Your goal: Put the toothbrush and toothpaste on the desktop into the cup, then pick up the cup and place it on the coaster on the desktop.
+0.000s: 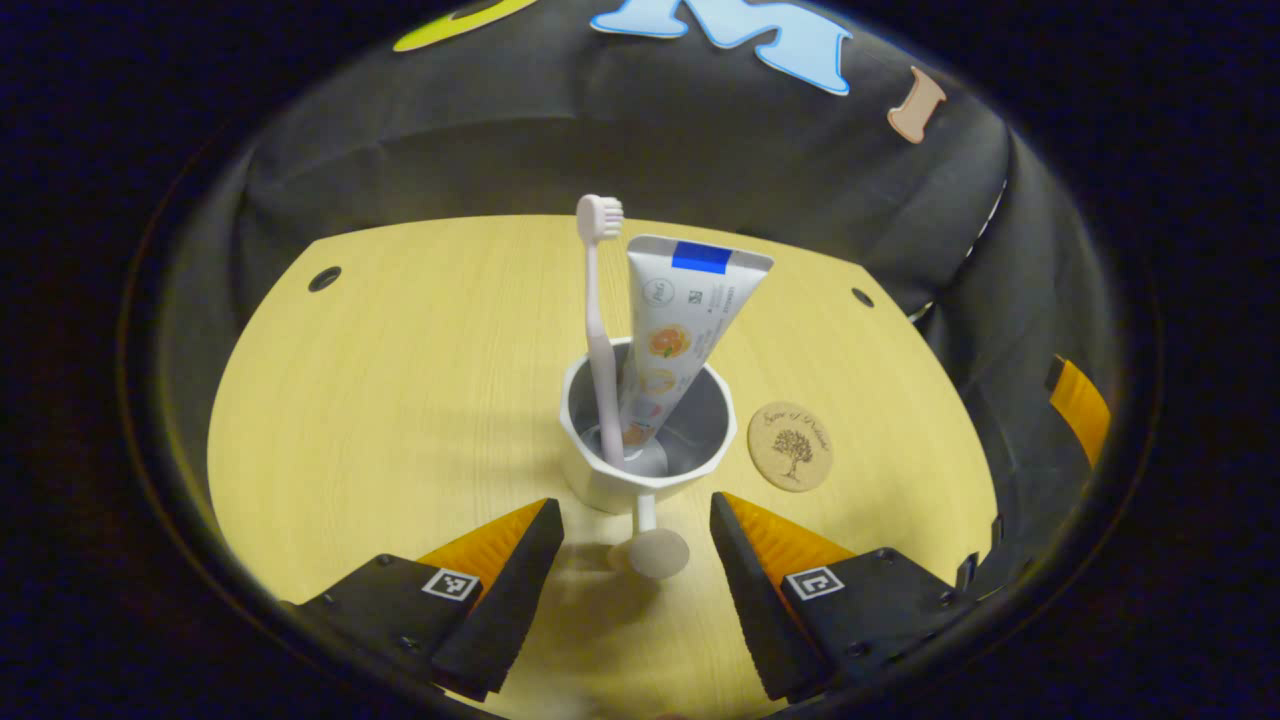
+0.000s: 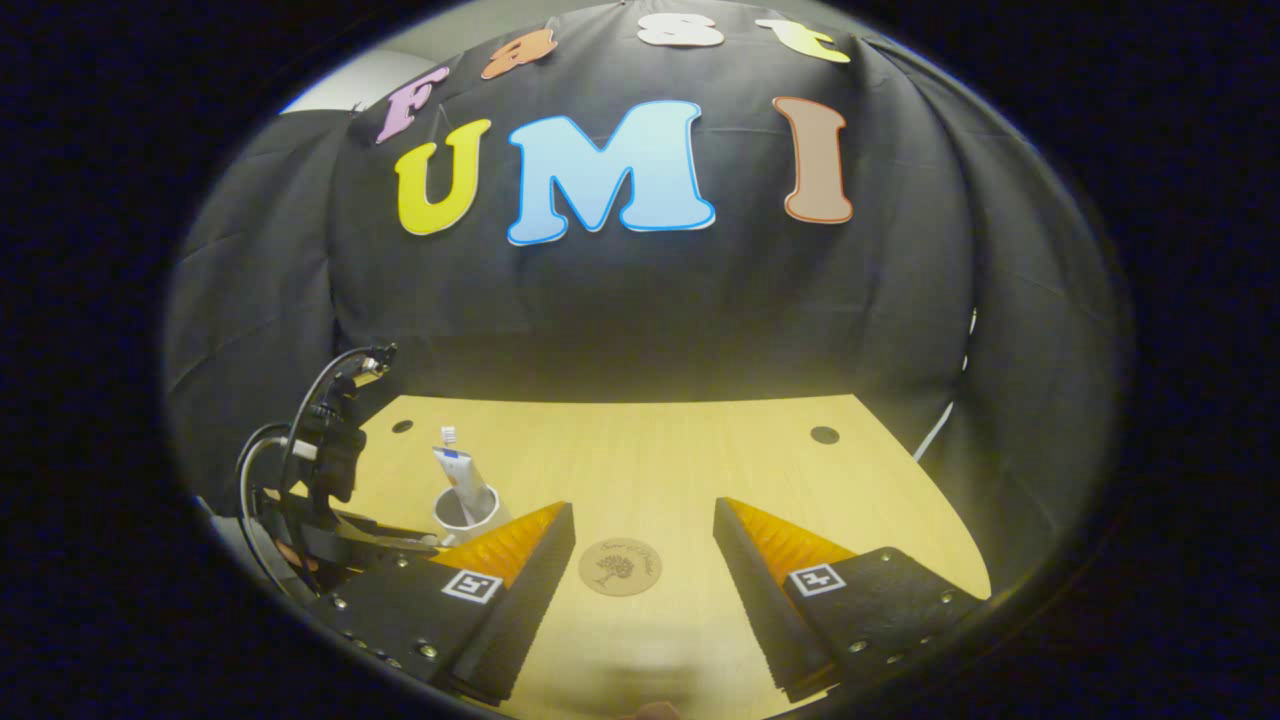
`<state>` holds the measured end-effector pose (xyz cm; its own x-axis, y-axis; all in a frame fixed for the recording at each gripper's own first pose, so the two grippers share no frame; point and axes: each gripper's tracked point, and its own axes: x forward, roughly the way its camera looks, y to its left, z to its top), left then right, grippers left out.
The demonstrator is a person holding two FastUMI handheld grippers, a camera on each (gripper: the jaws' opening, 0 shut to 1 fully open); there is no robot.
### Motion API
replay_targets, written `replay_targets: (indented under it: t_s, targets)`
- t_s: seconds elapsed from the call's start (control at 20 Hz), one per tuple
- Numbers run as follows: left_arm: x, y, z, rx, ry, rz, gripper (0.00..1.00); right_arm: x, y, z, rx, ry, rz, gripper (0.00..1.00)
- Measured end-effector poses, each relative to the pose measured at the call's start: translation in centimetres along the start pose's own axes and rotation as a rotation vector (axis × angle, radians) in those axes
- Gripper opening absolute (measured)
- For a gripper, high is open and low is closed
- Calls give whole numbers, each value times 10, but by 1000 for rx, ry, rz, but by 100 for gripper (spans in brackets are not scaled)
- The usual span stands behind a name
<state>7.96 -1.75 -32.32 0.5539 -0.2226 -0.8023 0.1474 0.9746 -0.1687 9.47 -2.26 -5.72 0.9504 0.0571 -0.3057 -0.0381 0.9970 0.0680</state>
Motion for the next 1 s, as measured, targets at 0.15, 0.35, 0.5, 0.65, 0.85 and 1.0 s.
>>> replay_targets:
  t_s: [0.15, 0.35, 0.5, 0.65, 0.85, 1.0]
  targets:
    - [12, 1, -2, 63, 82, 42, 91, 3, -8, -7, 6, 15, -2, 89]
    - [30, 4, -5, 66, 175, 72, 84, 6, -17, -18, 27, 37, -7, 89]
    - [38, 5, -10, 74, 219, 94, 74, 5, -28, -27, 46, 61, -25, 89]
    - [44, 2, -18, 51, 250, 96, 67, 5, -35, -31, 79, 77, -34, 89]
    - [47, 1, -24, 38, 268, 109, 40, 3, -40, -37, 108, 81, -45, 89]
    - [48, 1, -19, 59, 232, 124, 36, 1, -42, -41, 116, 87, -46, 88]
